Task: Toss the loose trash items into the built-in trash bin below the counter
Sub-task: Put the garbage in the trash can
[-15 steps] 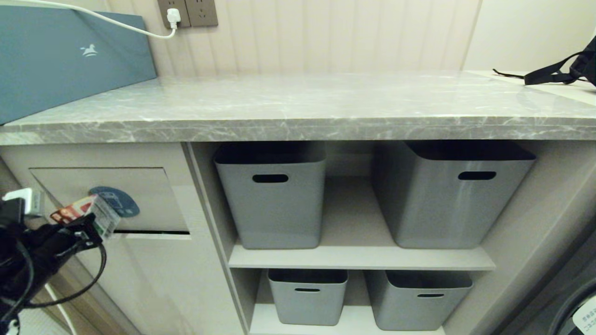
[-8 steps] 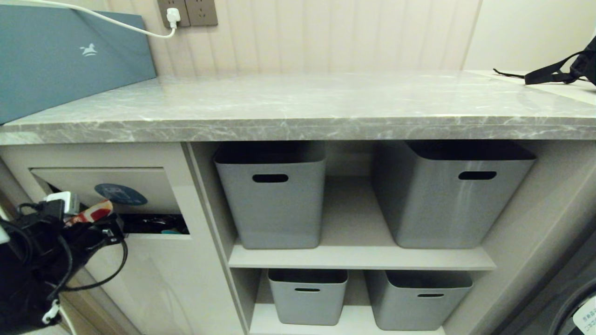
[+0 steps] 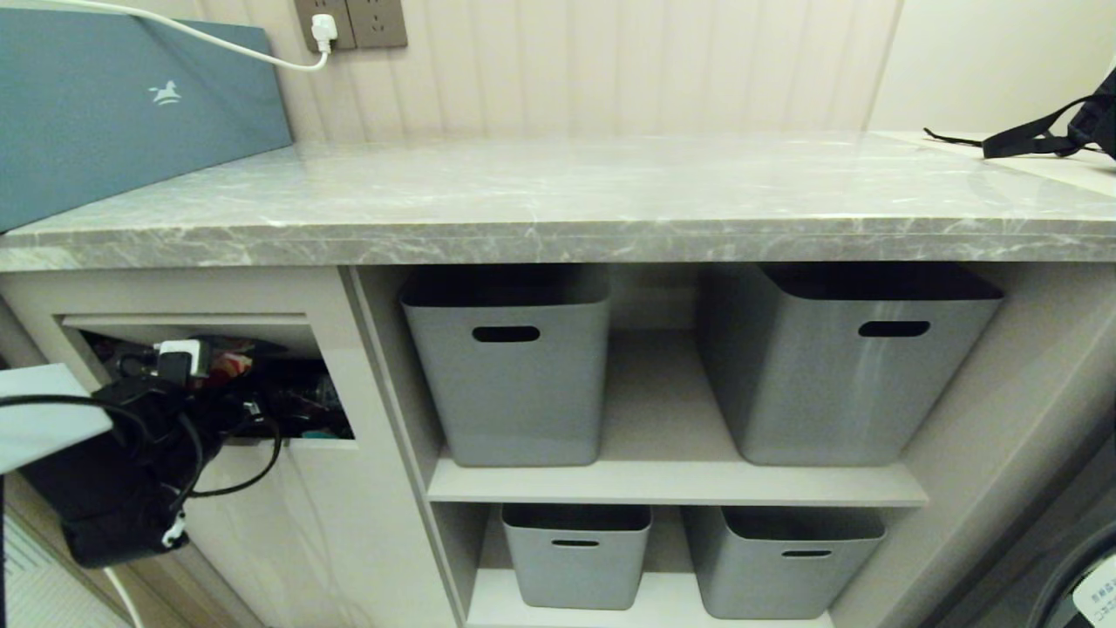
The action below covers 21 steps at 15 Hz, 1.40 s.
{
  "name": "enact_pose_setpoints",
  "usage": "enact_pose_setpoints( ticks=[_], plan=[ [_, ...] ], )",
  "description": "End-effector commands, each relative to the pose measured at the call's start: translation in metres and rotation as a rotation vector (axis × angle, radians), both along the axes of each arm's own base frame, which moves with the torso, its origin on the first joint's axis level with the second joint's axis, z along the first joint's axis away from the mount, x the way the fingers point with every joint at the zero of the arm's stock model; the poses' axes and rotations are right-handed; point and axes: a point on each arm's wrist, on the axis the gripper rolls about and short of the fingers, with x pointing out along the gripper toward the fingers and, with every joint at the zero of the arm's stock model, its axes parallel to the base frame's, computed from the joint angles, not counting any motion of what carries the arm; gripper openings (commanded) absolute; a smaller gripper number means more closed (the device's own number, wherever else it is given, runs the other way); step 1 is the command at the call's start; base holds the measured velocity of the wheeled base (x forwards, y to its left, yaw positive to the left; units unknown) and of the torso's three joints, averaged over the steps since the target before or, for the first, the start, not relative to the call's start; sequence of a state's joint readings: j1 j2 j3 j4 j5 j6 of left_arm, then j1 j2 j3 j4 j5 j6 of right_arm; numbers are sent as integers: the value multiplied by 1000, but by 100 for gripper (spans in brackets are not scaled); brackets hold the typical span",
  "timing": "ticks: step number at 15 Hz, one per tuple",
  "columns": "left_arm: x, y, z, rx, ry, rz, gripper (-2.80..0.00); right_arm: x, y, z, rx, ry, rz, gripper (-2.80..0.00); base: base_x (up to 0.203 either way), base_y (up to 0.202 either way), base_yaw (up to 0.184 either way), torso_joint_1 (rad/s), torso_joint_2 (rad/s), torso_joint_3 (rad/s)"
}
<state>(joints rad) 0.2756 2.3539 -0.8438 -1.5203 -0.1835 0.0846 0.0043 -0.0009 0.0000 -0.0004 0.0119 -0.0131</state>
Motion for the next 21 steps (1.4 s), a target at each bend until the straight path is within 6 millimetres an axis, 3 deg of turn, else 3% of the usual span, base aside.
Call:
enact_pose_setpoints(
  ticks=[1, 7, 17, 18, 21],
  plan=[
    [16, 0, -14, 14, -13, -23, -280, 0, 0, 0, -1, -1, 1, -280, 0, 0, 0, 0, 0, 0],
    [50, -14, -26, 85, -76, -72, -280, 0, 0, 0, -1, 0, 1, -280, 0, 0, 0, 0, 0, 0],
    [49, -32, -23, 87, -68, -111, -280, 0, 0, 0, -1, 0, 1, -280, 0, 0, 0, 0, 0, 0],
    [46, -32, -21, 86, -64, -112, 0, 0, 0, 0, -1, -2, 2, -280, 0, 0, 0, 0, 0, 0],
    [31, -35, -17, 78, -28, -113, 0, 0, 0, 0, -1, -2, 1, -280, 0, 0, 0, 0, 0, 0]
  ],
)
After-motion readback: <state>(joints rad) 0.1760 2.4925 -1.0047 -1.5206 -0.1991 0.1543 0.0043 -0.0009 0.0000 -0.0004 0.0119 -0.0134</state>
